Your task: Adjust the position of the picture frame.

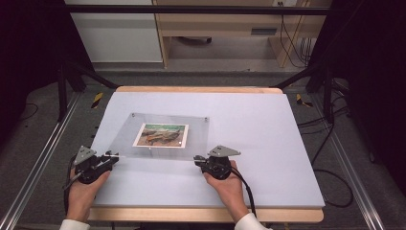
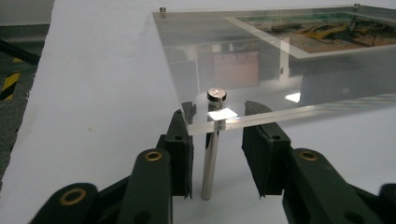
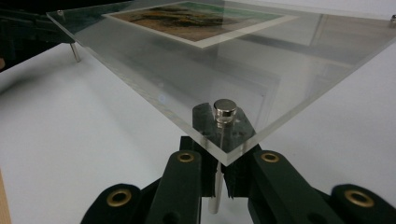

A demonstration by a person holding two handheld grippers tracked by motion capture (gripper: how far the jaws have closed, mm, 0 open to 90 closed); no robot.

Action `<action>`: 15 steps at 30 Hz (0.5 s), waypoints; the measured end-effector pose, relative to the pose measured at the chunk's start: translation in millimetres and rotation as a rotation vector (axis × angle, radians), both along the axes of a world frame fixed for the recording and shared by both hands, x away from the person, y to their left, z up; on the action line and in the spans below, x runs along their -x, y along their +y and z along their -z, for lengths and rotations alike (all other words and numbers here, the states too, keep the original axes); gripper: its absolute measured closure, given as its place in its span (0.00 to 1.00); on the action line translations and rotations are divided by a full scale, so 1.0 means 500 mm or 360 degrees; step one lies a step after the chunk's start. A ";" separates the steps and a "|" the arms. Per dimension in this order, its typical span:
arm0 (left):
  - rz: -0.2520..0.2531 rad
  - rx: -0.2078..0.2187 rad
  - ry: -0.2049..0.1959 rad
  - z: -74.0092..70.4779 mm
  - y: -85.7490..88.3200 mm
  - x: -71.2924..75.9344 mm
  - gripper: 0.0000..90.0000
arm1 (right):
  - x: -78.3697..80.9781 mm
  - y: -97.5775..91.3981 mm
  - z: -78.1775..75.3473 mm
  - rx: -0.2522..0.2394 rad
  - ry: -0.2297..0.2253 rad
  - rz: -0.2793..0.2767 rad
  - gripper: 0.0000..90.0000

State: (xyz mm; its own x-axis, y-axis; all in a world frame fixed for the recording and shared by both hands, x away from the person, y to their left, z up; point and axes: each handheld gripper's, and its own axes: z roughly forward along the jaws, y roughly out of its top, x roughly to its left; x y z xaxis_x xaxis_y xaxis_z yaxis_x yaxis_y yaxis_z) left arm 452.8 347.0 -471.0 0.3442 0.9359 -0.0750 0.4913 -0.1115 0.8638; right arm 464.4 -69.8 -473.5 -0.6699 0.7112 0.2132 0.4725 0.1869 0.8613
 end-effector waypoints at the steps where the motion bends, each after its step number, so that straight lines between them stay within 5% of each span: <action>1: -0.0002 0.0007 -0.0003 0.001 -0.001 -0.002 0.71 | 0.000 0.000 0.000 0.0000 0.0000 0.0000 0.94; 5: -0.0025 0.0086 -0.0065 -0.003 0.001 0.002 0.80 | -0.003 -0.003 0.001 0.0005 0.0002 0.0007 0.94; 15: -0.0029 0.0158 -0.0038 0.000 0.006 -0.003 0.89 | -0.004 -0.003 0.004 0.0014 0.0006 0.0016 0.94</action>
